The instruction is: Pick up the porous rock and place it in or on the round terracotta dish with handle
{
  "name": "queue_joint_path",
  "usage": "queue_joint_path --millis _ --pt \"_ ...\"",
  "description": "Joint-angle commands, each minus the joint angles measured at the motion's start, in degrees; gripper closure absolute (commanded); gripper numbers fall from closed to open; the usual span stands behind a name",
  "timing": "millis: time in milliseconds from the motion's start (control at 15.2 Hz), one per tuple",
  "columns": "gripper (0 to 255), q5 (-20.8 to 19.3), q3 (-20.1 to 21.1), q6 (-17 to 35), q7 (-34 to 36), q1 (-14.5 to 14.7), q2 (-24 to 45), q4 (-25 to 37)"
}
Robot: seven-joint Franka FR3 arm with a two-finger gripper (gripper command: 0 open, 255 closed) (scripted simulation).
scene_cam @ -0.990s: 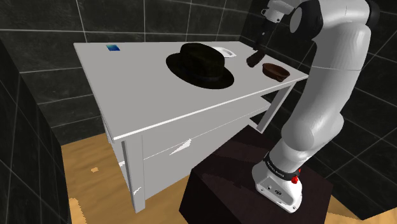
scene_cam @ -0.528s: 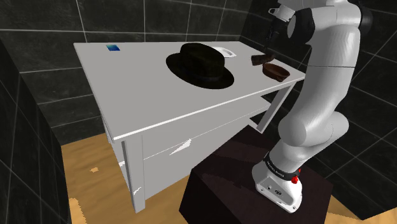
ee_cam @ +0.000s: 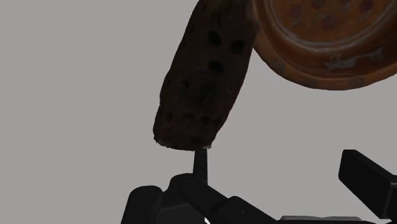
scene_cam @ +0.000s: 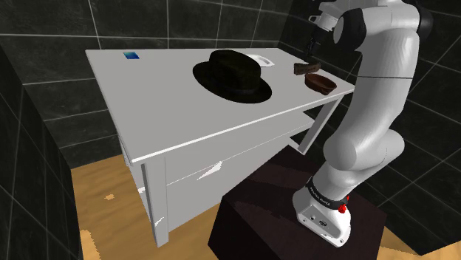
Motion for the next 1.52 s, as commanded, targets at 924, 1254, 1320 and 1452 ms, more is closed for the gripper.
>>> queue_joint_path --millis 924,1254,1320,1452 --pt "0 -0.01 0.0 0.11 -0.02 0.03 -0.03 -0.13" --pt "0 -13.41 -5.53 32.3 14.8 12.65 -8.2 -21.71" --pt "0 -13.02 -5.38 32.86 14.56 12.43 -7.72 -21.9" --pt "0 -12.2 -5.1 33.95 14.06 12.02 -6.74 -22.22"
